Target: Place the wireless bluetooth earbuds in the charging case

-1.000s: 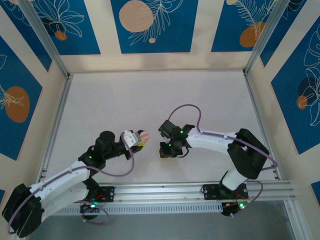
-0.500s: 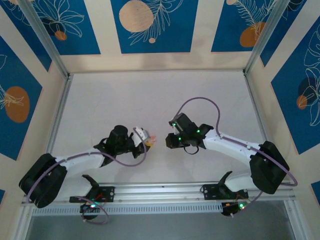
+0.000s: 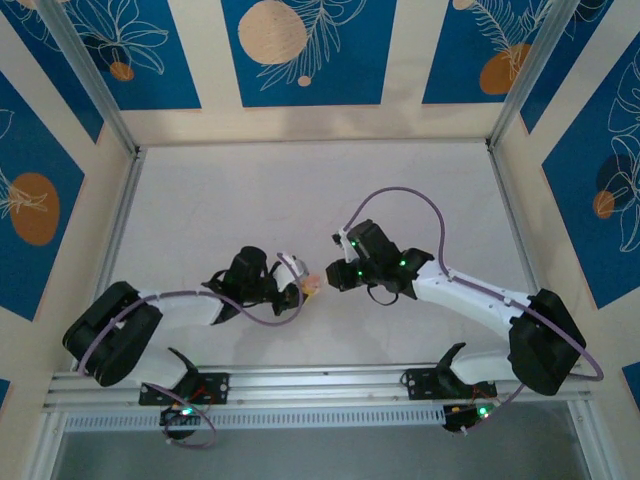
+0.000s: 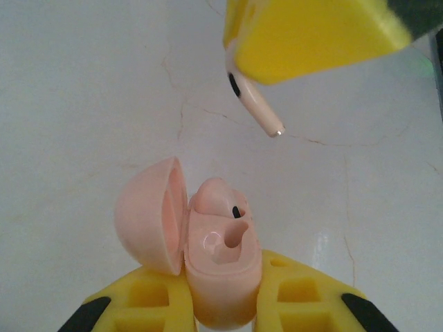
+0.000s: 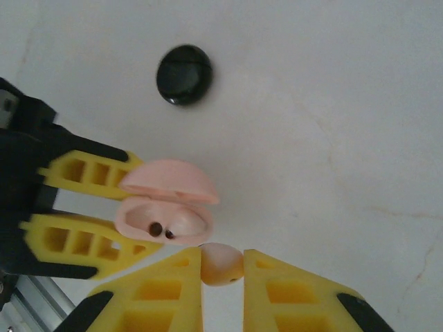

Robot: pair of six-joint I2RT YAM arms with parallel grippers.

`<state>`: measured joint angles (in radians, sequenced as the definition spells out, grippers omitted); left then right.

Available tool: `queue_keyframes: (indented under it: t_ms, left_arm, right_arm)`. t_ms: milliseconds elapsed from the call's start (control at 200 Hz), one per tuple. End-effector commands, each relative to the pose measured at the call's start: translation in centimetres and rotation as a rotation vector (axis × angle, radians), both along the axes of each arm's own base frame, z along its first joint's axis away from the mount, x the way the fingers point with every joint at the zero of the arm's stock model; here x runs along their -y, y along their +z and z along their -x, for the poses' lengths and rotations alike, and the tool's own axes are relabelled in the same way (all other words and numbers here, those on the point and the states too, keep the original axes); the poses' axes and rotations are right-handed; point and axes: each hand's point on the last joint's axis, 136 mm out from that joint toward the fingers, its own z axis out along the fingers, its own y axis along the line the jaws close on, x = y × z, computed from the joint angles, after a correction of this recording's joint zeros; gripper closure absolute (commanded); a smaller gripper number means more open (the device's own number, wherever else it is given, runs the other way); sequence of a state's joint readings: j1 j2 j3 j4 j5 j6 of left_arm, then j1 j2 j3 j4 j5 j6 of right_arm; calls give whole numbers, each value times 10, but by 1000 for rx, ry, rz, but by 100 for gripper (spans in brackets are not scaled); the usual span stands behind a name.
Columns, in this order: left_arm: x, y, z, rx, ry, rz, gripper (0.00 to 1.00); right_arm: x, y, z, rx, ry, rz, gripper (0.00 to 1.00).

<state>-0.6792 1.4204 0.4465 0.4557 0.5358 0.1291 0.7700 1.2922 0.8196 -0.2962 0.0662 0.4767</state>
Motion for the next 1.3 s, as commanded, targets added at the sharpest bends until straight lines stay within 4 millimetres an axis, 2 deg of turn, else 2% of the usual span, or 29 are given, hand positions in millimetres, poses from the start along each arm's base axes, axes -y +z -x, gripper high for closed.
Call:
queue_keyframes:
  t_ms: [0, 120, 350, 780, 1295]
  left_arm:
    - [15, 18, 1, 21, -59, 72, 84]
    - [19, 20, 1, 17, -74, 92, 84]
    - [23, 30, 1, 34, -89, 136, 84]
    - [23, 47, 5, 58, -98, 188, 84]
    - [21, 55, 1, 89, -68, 198, 84]
  right_arm:
    - [-9, 12, 3, 69, 74, -48, 83]
    - [-15, 18, 6, 96, 112, -68, 83]
    - [-24, 17, 10, 104, 144, -80, 83]
    - [-14, 5, 3, 127, 93, -14, 83]
    - [-18, 12, 27, 153, 200, -69, 83]
